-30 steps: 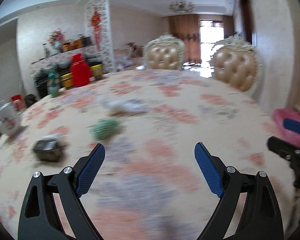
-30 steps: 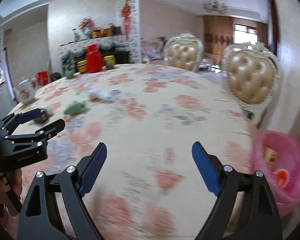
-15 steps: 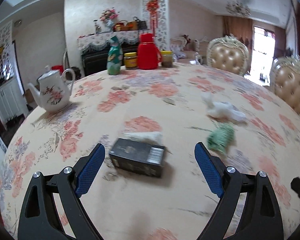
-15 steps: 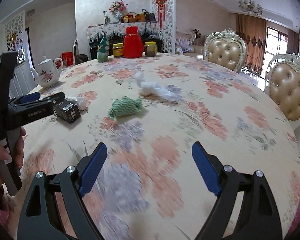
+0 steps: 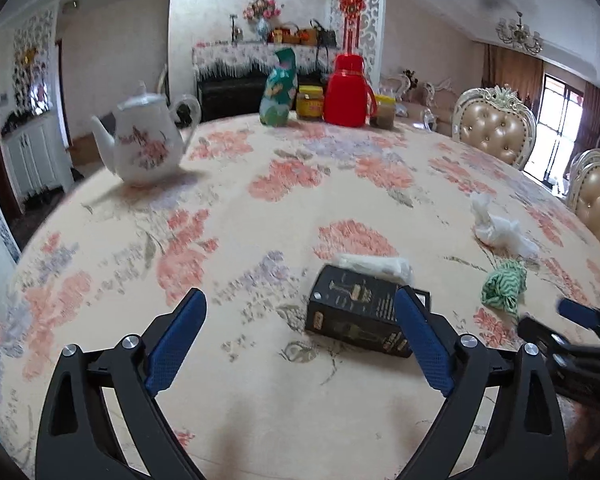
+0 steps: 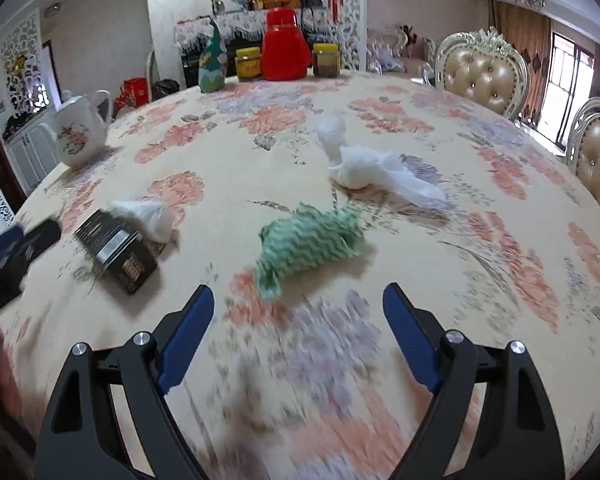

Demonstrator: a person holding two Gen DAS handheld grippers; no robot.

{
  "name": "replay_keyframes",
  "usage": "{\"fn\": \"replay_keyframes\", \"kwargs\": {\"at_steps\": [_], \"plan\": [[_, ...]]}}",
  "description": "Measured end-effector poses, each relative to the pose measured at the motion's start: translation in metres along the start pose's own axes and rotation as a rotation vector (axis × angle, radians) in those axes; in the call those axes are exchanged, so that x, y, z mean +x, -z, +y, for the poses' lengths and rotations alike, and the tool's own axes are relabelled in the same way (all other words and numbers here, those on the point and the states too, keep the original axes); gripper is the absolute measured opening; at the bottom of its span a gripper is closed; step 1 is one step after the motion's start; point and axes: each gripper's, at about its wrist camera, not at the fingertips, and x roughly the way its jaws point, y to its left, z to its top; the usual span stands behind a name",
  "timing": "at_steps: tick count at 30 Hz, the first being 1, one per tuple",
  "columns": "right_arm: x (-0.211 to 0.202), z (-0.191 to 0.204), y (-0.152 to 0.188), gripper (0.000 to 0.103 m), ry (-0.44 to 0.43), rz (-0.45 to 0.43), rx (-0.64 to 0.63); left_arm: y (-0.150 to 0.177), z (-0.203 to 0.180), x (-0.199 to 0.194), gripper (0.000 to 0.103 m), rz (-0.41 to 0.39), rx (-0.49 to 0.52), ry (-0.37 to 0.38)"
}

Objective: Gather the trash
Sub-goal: 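Move both open tools back over the table items, then grasp the black box with the left tool while the right tool grasps the green cloth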

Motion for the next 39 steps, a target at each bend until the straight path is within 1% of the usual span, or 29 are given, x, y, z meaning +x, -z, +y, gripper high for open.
{"fn": "replay_keyframes", "kwargs": {"at_steps": [2,5,8,9,10,13,14,15,16,17,18,22,24,29,31,32,35,38,39], "plan": [[0.011,0.003,-0.008,0.083,-0.001,0.013,0.011,0.001,0.001,0.004,0.088,0.019,-0.008,0.005],[0.028,0.005,-0.019,0.075,0.002,0.045,0.024,0.001,0.002,0.006,0.088,0.023,-0.013,0.003],[0.043,0.005,-0.024,0.072,0.001,0.073,0.036,0.002,0.002,0.006,0.088,0.024,-0.019,0.006],[0.049,0.005,-0.025,0.068,0.004,0.093,0.041,0.002,0.002,0.006,0.088,0.025,-0.018,0.005],[0.053,0.004,-0.025,0.066,0.0,0.109,0.051,0.003,0.002,0.006,0.088,0.027,-0.017,0.004],[0.057,0.001,-0.026,0.057,-0.003,0.12,0.07,0.003,0.001,0.008,0.088,0.032,-0.017,0.012],[0.057,-0.001,-0.025,0.049,0.0,0.118,0.074,0.003,0.001,0.008,0.088,0.033,-0.016,0.014],[0.055,-0.002,-0.025,0.038,-0.005,0.112,0.078,0.004,0.0,0.009,0.088,0.035,-0.013,0.017],[0.054,-0.004,-0.024,0.036,-0.015,0.107,0.084,0.004,-0.001,0.009,0.088,0.035,-0.01,0.021],[0.051,-0.006,-0.023,0.031,-0.025,0.098,0.086,0.004,-0.002,0.009,0.088,0.037,-0.008,0.024],[0.047,-0.007,-0.021,0.029,-0.024,0.089,0.082,0.005,-0.003,0.009,0.088,0.038,-0.004,0.03],[0.026,-0.011,-0.01,0.027,-0.014,0.059,0.046,0.005,-0.004,0.008,0.088,0.032,-0.01,0.054],[0.015,-0.012,-0.002,0.027,-0.003,0.059,0.019,0.006,-0.005,0.008,0.088,0.04,-0.015,0.073],[-0.017,-0.013,0.023,0.027,0.042,0.047,-0.055,0.008,-0.011,0.009,0.088,0.054,-0.009,0.097],[-0.022,-0.014,0.031,0.027,0.055,0.041,-0.066,0.009,-0.016,0.008,0.088,0.053,0.0,0.107],[-0.025,-0.015,0.033,0.027,0.044,0.037,-0.056,0.01,-0.021,0.007,0.088,0.053,0.018,0.104],[-0.031,-0.019,0.035,0.027,0.055,0.004,-0.037,0.011,-0.029,0.004,0.088,0.044,0.056,0.09],[-0.032,-0.023,0.035,0.027,0.061,-0.005,-0.012,0.011,-0.029,0.004,0.088,0.043,0.044,0.082],[-0.033,-0.024,0.035,0.027,0.064,-0.007,-0.004,0.011,-0.031,0.007,0.088,0.057,0.028,0.073]]}}
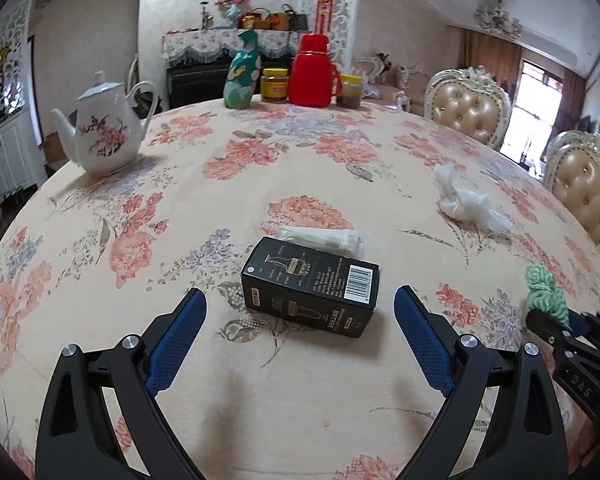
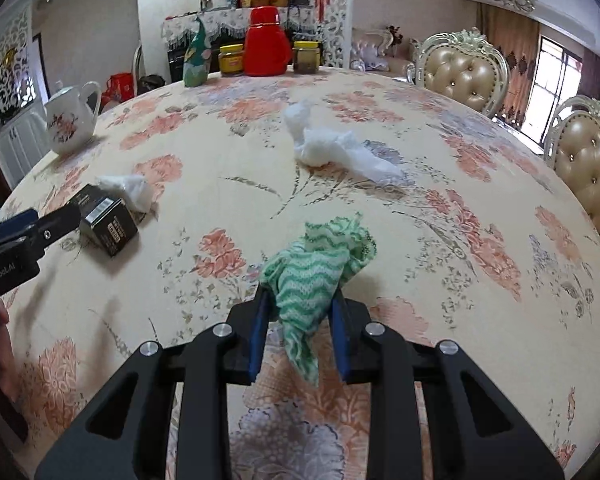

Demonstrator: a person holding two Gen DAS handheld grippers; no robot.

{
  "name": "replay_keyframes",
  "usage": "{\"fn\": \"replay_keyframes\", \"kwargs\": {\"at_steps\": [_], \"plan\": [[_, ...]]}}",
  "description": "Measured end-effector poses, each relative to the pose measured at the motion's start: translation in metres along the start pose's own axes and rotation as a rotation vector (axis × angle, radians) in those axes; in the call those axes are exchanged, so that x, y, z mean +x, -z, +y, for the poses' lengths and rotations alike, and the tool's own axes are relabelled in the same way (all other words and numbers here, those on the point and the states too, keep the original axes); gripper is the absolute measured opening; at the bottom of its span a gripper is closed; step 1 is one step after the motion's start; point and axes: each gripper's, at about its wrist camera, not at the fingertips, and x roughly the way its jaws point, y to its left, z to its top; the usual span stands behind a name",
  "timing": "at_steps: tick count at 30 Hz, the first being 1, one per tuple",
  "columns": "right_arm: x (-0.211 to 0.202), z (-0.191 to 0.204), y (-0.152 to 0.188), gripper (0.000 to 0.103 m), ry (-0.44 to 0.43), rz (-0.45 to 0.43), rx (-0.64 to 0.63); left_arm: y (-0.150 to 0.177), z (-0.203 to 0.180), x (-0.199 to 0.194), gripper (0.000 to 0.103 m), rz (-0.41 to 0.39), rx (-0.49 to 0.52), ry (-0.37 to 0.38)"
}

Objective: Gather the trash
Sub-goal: 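Grasp the black box with the left tool while the right tool grasps the green cloth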

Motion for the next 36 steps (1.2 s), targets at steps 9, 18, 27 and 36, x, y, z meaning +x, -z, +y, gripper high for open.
{"fn": "replay_keyframes", "kwargs": {"at_steps": [9,18,27,36], "plan": [[-0.005,-0.006,-0.001,0.027,-0.003,-0.03,0.042,-0.013,-0.03,0.025,0.089,0.057,-0.02,-0.126],[-0.014,-0.002,0.0,0.027,-0.005,-0.076,0.023,-0.032,-0.033,0.05,0.088,0.122,-0.073,-0.224],[-0.018,-0.009,0.002,0.027,-0.039,-0.08,0.062,0.007,0.002,0.021,0.063,0.144,-0.126,-0.146],[-0.018,-0.009,0.002,0.027,-0.036,-0.067,0.064,0.01,0.0,0.002,0.036,0.062,-0.094,-0.117]]}}
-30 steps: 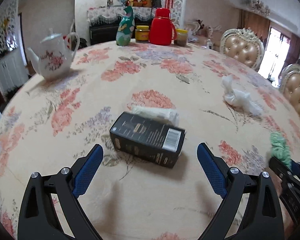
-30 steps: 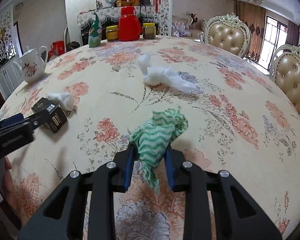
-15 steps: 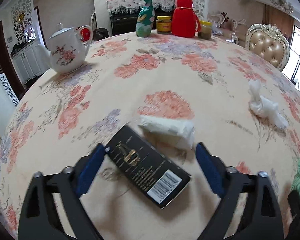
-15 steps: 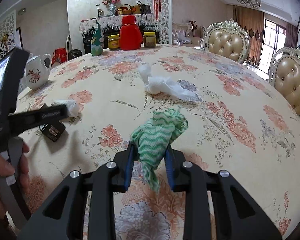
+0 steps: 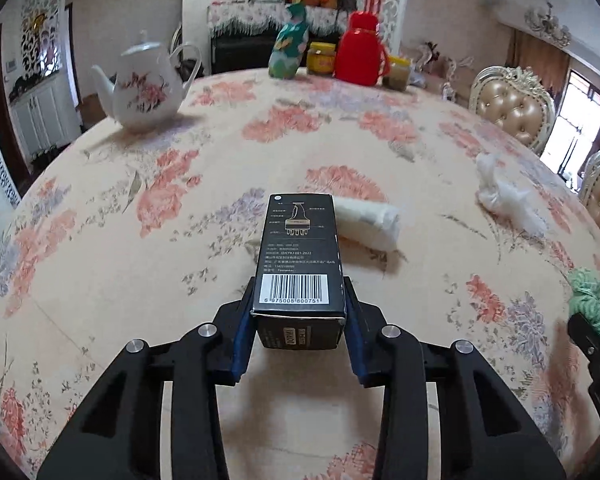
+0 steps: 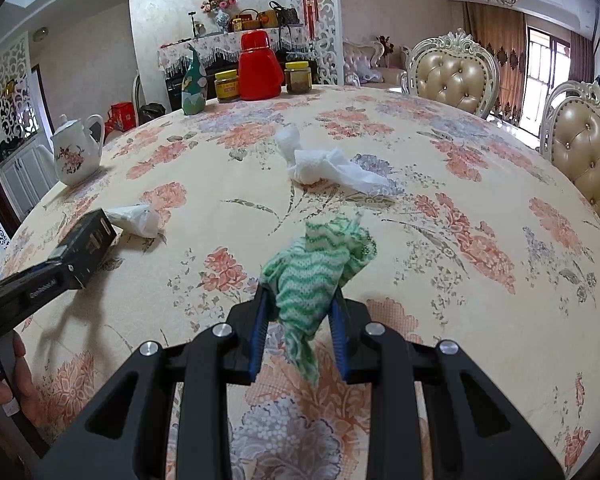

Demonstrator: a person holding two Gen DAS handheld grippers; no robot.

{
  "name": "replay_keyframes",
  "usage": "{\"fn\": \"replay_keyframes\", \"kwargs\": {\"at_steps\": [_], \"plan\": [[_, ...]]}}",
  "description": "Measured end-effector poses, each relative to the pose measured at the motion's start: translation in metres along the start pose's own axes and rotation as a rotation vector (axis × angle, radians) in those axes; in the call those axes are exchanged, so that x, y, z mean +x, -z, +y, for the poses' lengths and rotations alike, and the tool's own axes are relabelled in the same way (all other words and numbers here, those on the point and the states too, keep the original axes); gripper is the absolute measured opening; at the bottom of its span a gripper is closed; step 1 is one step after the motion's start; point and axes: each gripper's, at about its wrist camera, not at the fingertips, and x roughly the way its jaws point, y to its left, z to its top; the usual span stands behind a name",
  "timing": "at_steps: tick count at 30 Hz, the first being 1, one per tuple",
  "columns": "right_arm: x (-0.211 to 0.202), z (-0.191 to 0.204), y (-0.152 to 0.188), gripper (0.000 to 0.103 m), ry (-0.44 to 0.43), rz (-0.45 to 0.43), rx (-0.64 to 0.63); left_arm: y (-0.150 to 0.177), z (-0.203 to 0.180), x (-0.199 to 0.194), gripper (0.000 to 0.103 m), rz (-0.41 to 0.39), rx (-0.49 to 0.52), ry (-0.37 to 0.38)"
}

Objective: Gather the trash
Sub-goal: 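Grasp the black box with the left tool while the right tool grasps the green cloth, then carry the black box and green cloth over to the pink bin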

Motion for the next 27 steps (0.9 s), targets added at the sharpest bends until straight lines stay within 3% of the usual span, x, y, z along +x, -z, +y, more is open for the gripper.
{"fn": "replay_keyframes", "kwargs": {"at_steps": [7,13,27], "plan": [[0.007,-0.001,-0.001,0.027,0.005,0.028,0.01,0.008,-0.008,-0.021,0.036,-0.056,0.028,0.013],[0.005,-0.002,0.001,0.027,-0.042,0.026,0.009,0.02,-0.014,-0.052,0.036,-0.129,0.061,0.031],[-0.068,-0.001,0.028,0.028,-0.146,-0.071,-0.025,0.062,-0.034,-0.114,0.036,-0.235,0.136,0.116]]}}
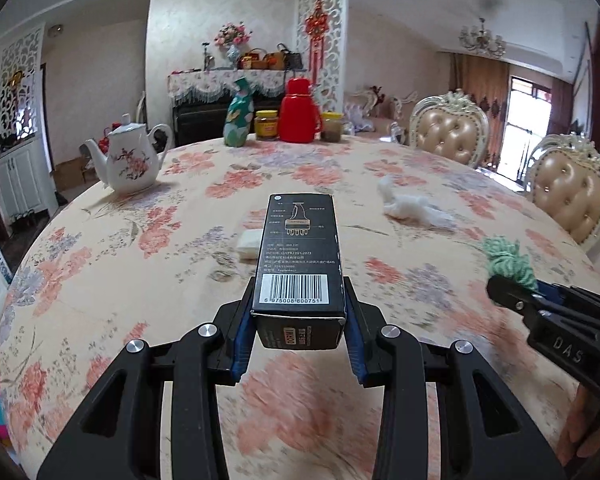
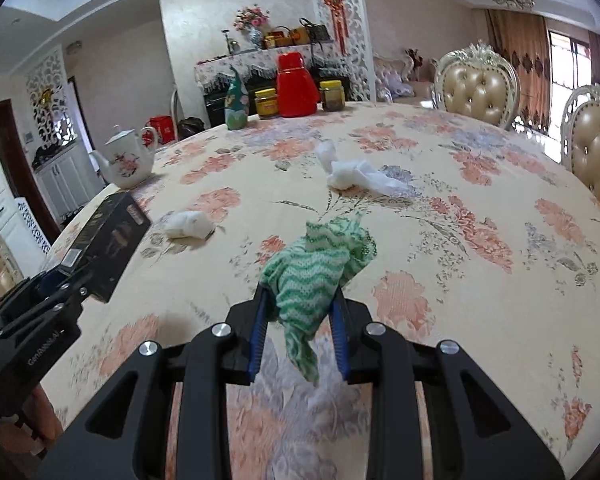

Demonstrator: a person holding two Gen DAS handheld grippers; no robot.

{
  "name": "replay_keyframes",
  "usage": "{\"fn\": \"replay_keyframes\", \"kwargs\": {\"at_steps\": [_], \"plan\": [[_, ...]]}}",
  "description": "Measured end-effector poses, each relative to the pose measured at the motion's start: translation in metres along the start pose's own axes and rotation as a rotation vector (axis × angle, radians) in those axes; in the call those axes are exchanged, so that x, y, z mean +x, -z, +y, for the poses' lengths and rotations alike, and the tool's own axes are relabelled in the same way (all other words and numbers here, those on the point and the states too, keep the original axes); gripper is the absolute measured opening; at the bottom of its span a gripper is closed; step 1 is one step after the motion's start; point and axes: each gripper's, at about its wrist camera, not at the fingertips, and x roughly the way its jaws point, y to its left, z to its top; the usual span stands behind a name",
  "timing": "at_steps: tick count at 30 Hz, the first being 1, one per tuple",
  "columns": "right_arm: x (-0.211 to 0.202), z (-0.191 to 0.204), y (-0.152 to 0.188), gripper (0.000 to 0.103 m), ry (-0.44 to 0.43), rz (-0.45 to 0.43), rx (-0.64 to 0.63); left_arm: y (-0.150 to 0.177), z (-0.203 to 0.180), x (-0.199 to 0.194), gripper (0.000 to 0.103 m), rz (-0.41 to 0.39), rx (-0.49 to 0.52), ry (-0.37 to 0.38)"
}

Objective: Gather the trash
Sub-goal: 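Carry the black box and green cloth over to the pink bin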

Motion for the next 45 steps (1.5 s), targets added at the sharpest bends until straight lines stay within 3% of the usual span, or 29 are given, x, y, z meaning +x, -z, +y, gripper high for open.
{"fn": "replay_keyframes", "kwargs": {"at_steps": [17,34,45], "plan": [[-0.075,-0.037,0.033,0.028,0.063,-0.09,-0.037,0.026,-0.059,-0.035,0.036,-0.041,0.077,0.119],[-0.11,-0.079,0.054,0.028,0.095,-0.129,0.031,0.033,-0.118,-0.048,0.036,-0.061,0.18,0.188],[-0.145,-0.14,0.07,0.028,0.183,-0.172,0.102,0.031,-0.184,-0.05,0.036,-0.077,0.256,0.292]]}}
